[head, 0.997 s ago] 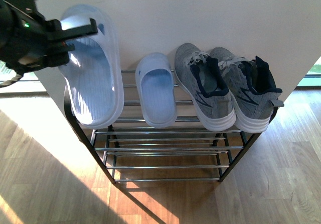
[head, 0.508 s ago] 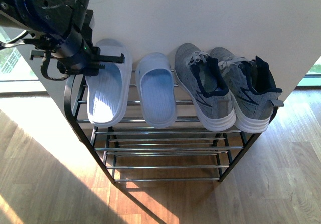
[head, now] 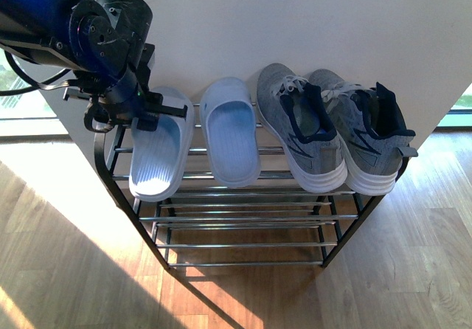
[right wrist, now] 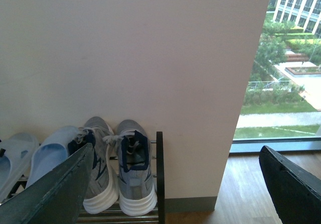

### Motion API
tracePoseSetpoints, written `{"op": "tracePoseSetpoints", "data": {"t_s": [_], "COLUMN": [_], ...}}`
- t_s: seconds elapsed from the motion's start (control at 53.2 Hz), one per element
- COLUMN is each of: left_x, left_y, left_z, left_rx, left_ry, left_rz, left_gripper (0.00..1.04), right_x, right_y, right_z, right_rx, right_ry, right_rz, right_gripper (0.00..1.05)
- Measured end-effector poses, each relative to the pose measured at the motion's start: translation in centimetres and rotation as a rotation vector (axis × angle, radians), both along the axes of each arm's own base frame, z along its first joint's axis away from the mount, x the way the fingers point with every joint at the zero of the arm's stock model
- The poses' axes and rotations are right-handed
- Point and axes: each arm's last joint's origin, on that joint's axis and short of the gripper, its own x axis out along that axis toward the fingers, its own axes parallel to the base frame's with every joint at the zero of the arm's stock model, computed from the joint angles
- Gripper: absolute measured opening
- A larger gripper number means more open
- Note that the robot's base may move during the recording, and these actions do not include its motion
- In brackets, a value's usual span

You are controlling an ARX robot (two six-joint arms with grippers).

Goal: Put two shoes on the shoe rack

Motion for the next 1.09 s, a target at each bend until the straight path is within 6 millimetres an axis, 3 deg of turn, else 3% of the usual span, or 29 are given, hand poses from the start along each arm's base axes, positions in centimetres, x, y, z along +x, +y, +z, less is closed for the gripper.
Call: {"op": "tracePoseSetpoints", "data": {"t_s": [0.301, 0.376, 0.47, 0.508, 0.677, 0.828, 0.96, 1.035, 1.091], "left_x": [-1.1, -1.6, -2.9, -3.3, -6.3, -12.9, -20.0, -23.0, -23.9], "left_y": [-1.1, -1.4, -1.4, -1.3, -0.4, 1.4, 3.7, 4.7, 5.0], "left_z": [2.2, 3.8, 7.1, 8.0, 11.9, 17.2, 21.4, 23.3, 24.1], "left_rx": [0.009, 0.007, 0.022, 0.023, 0.038, 0.020, -0.050, -0.107, -0.136], "left_ry": [-0.086, -0.125, -0.213, -0.241, -0.364, -0.495, -0.619, -0.697, -0.736], "left_rz": [-0.053, -0.062, -0.043, -0.028, 0.054, 0.168, 0.294, 0.366, 0.385], "left_gripper": [0.63, 0.74, 0.93, 0.97, 0.95, 0.95, 0.95, 0.95, 0.95], "right_x": [0.0, 0.0, 0.0, 0.0, 0.0, 0.0, 0.0, 0.0, 0.0], "right_y": [0.0, 0.0, 0.0, 0.0, 0.0, 0.0, 0.0, 0.0, 0.0], "right_z": [0.0, 0.0, 0.0, 0.0, 0.0, 0.0, 0.0, 0.0, 0.0], "right_rx": [0.000, 0.000, 0.000, 0.000, 0.000, 0.000, 0.000, 0.000, 0.000], "right_ry": [0.000, 0.000, 0.000, 0.000, 0.000, 0.000, 0.000, 0.000, 0.000], "right_rz": [0.000, 0.000, 0.000, 0.000, 0.000, 0.000, 0.000, 0.000, 0.000], "right_gripper": [0.96, 0.96, 0.96, 0.96, 0.96, 0.96, 0.96, 0.96, 0.96]}}
